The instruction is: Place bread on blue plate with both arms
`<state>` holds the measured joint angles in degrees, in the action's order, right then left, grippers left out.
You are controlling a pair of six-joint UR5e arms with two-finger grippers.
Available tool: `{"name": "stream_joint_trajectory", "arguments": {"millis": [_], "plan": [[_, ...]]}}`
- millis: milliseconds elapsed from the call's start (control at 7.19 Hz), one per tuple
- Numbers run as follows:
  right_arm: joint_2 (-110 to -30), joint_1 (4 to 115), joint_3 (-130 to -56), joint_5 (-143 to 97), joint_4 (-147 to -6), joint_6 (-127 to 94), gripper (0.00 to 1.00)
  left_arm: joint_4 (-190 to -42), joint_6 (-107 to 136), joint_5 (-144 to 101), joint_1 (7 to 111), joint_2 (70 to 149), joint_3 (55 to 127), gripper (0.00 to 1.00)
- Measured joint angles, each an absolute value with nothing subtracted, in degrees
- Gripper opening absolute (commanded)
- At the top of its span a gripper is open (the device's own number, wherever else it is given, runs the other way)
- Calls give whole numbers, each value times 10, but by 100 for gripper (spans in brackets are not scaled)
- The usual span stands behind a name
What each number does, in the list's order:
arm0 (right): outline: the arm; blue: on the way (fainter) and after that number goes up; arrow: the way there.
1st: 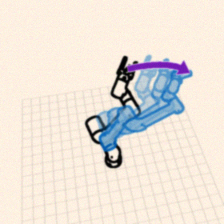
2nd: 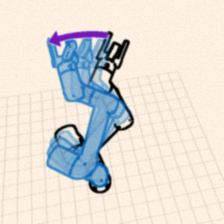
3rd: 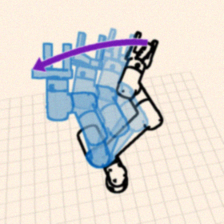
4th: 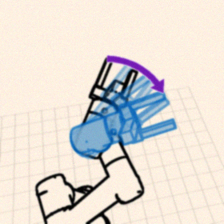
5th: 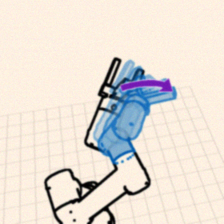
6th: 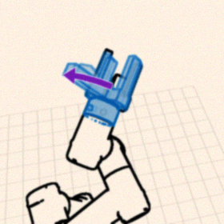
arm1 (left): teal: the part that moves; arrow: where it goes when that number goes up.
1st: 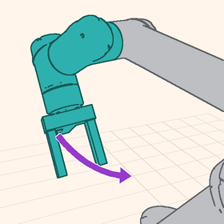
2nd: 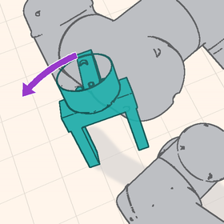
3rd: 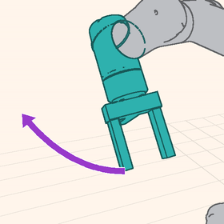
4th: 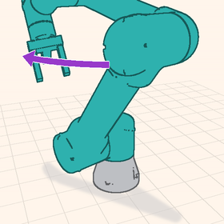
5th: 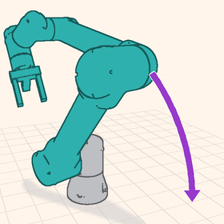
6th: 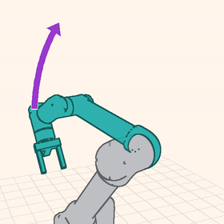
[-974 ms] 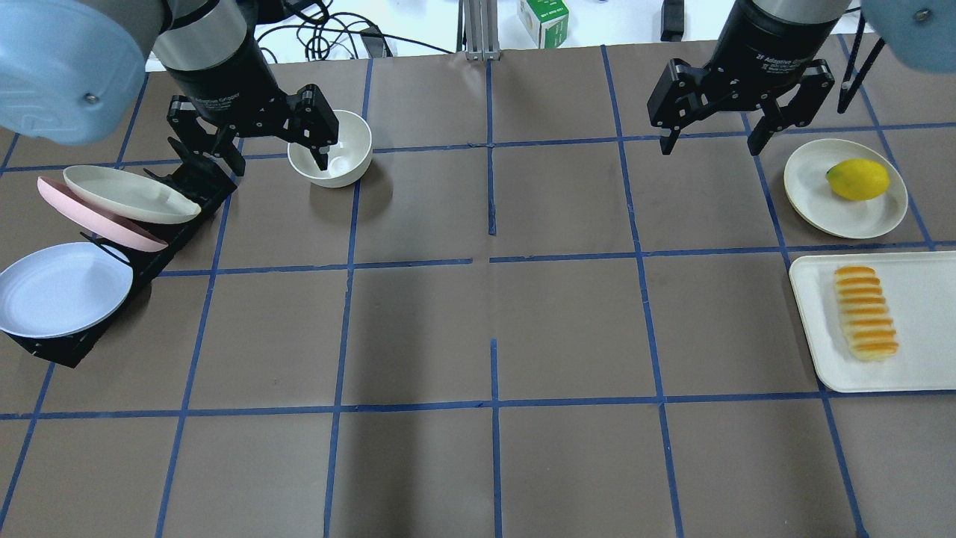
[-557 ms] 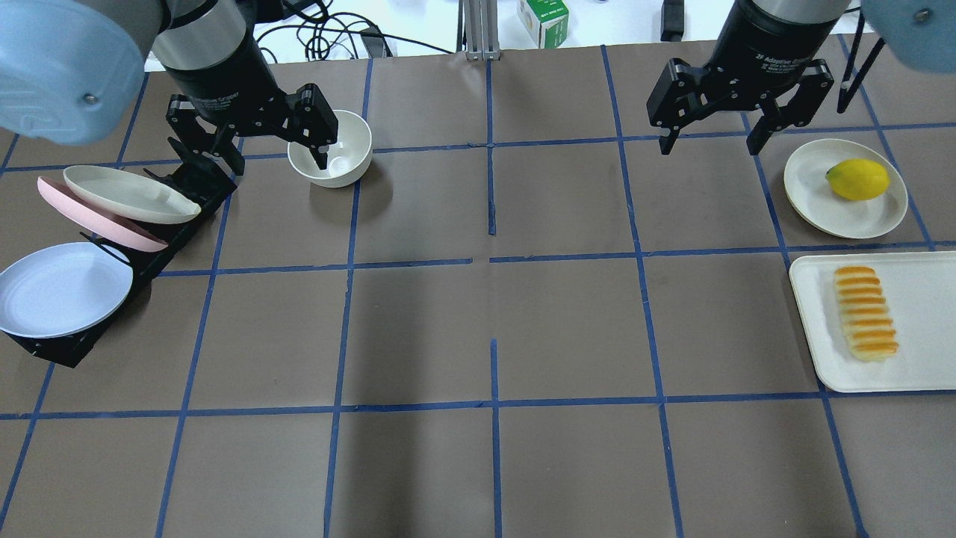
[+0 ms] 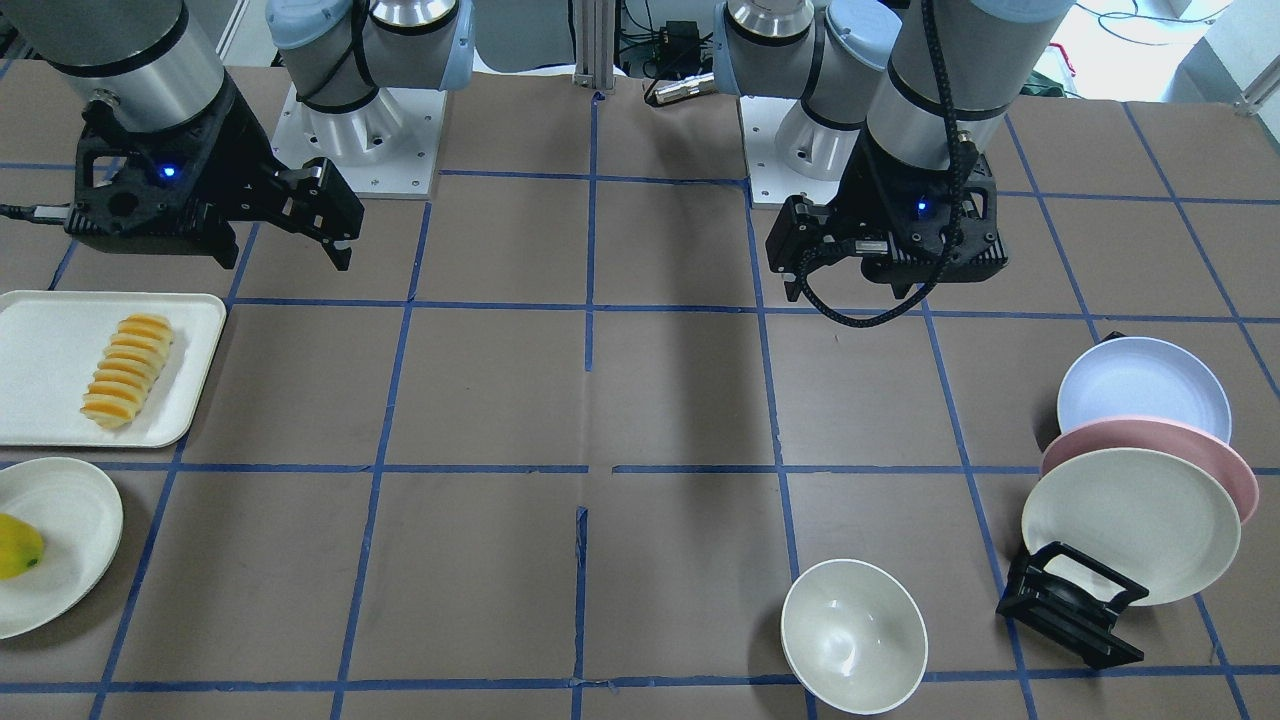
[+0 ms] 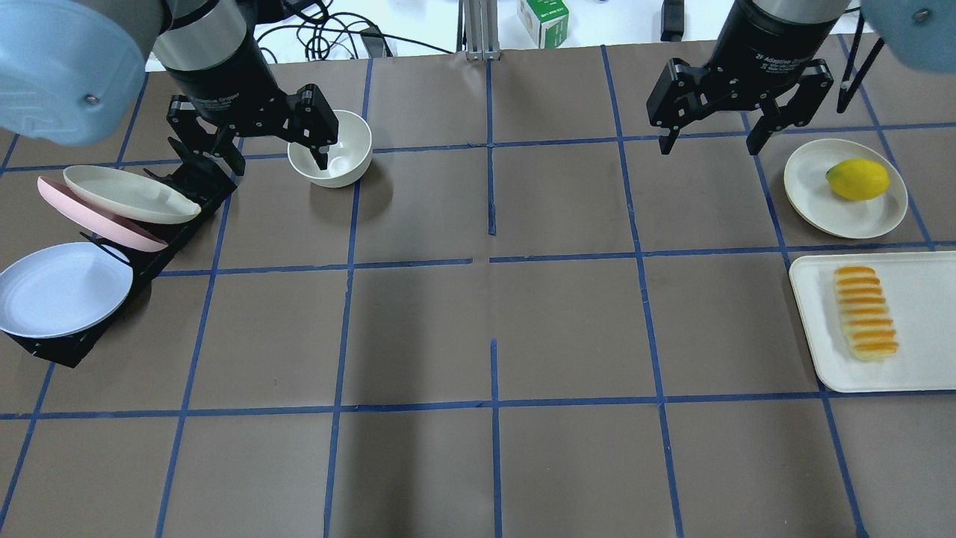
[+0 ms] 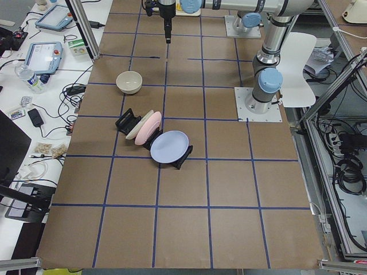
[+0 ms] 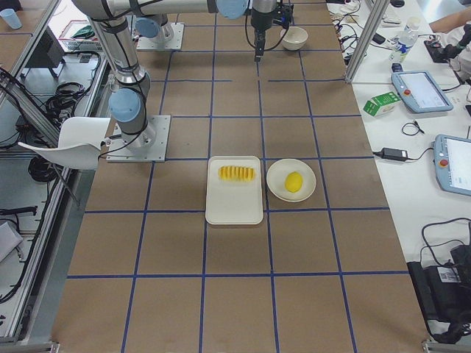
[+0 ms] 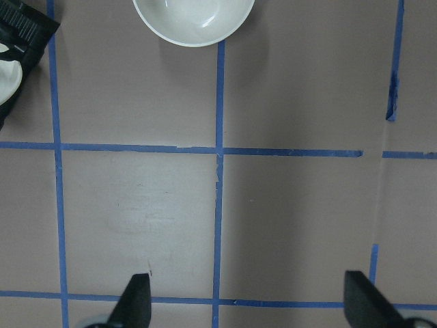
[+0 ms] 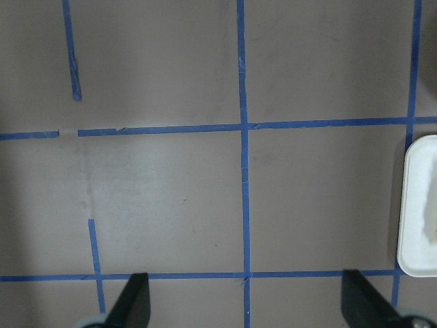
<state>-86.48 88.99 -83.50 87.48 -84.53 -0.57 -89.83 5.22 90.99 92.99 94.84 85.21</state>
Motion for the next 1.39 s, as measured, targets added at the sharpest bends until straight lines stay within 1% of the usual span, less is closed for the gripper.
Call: {"name": "stream_joint_trajectory", "arguments": {"millis": [1391], "plan": [[-871, 878, -838, 882, -844, 2, 100, -888, 52, 910, 930, 949, 853, 100]]}}
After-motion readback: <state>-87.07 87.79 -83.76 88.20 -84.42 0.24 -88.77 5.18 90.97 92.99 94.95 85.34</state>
